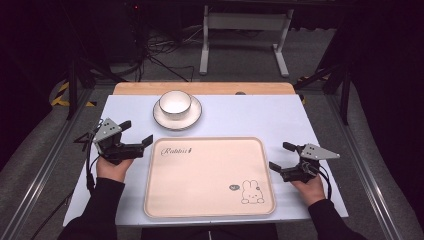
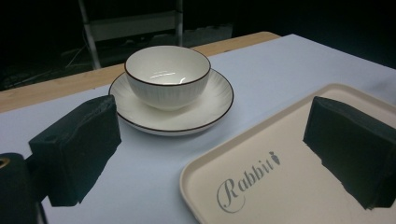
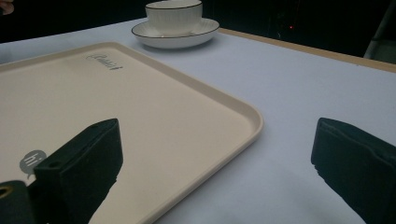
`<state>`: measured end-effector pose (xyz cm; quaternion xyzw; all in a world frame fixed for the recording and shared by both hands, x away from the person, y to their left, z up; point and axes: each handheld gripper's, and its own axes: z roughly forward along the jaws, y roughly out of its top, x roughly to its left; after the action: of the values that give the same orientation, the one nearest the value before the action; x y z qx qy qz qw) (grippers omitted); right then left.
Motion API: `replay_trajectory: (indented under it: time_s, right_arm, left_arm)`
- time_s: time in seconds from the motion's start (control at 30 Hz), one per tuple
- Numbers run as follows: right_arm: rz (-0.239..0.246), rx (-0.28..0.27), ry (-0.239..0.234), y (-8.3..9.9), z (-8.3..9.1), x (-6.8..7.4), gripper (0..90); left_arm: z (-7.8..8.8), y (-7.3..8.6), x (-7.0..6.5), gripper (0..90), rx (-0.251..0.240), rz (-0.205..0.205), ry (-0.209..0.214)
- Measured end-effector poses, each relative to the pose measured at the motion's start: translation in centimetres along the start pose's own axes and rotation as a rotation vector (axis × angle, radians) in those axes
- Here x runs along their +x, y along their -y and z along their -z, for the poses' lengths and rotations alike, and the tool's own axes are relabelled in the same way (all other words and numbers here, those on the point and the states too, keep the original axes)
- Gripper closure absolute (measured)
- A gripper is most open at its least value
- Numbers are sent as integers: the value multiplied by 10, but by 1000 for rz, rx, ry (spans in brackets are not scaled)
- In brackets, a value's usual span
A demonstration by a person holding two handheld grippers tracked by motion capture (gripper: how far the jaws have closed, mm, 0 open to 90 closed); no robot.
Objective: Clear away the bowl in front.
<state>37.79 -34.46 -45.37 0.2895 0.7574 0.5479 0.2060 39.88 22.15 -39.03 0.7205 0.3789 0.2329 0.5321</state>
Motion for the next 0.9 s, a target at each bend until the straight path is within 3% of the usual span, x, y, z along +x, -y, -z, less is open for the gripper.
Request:
replay_trajectory:
  time_s: [0.77, 0.9]
  right_arm:
    - [0, -1, -2, 0, 0, 0, 27]
    - [1, 0, -1, 0, 0, 0, 27]
  left_arm:
    - [-43, -29, 10, 42, 38, -10, -14]
    - [-51, -35, 12, 43, 69, -37, -25]
